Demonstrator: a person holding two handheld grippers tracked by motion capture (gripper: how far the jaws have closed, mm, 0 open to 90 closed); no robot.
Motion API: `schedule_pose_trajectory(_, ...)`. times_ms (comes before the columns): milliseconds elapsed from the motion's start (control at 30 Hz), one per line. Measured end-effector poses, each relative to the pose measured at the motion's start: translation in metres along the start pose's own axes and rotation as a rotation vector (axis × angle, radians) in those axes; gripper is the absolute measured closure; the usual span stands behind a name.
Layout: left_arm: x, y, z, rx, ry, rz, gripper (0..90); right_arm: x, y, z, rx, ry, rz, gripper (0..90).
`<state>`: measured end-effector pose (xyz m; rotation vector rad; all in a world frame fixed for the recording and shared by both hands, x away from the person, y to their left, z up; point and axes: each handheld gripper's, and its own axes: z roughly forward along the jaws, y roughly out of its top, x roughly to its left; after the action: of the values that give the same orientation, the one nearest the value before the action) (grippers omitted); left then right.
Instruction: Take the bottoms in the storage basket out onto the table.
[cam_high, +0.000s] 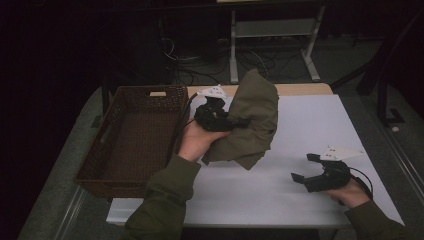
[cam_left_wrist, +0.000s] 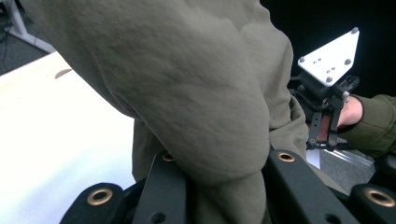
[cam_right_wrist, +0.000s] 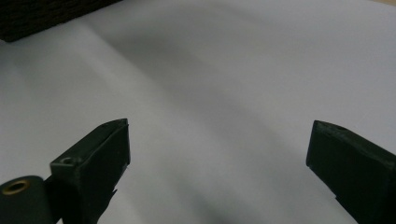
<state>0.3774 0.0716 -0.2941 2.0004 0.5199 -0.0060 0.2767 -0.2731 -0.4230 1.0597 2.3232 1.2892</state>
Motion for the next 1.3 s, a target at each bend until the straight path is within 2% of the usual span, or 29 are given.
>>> schedule_pose_trajectory(200, 0.002, -0.007, 0.015, 0.027, -0.012, -0.008, 75.0, -0.001, 0.000, 0.000, -0.003, 0.000, 0.001, 6.1)
schedule_pose_trajectory(400, 0.007, -0.016, 0.030, 0.041, -0.047, -0.050, 74.9, 0.000, 0.000, -0.002, -0.007, -0.001, 0.001, 6.1)
schedule_pose_trajectory(700, 0.007, -0.026, 0.053, 0.097, -0.059, -0.059, 75.0, 0.000, -0.001, -0.004, -0.013, -0.005, 0.001, 6.1)
schedule_pose_trajectory(900, 0.007, -0.037, 0.071, 0.140, -0.081, -0.075, 74.9, 0.000, -0.001, -0.004, -0.011, -0.006, 0.000, 6.2)
schedule_pose_trajectory(1100, 0.002, -0.042, 0.086, 0.176, -0.111, -0.072, 74.9, 0.000, -0.001, -0.005, -0.015, -0.002, 0.001, 6.2)
schedule_pose_trajectory(1233, 0.008, -0.049, 0.094, 0.202, -0.105, -0.091, 74.8, -0.001, 0.000, -0.003, -0.016, 0.003, -0.001, 6.3)
schedule_pose_trajectory(1300, 0.011, -0.054, 0.097, 0.213, -0.109, -0.114, 74.8, -0.001, 0.000, -0.003, -0.013, 0.007, 0.000, 6.3)
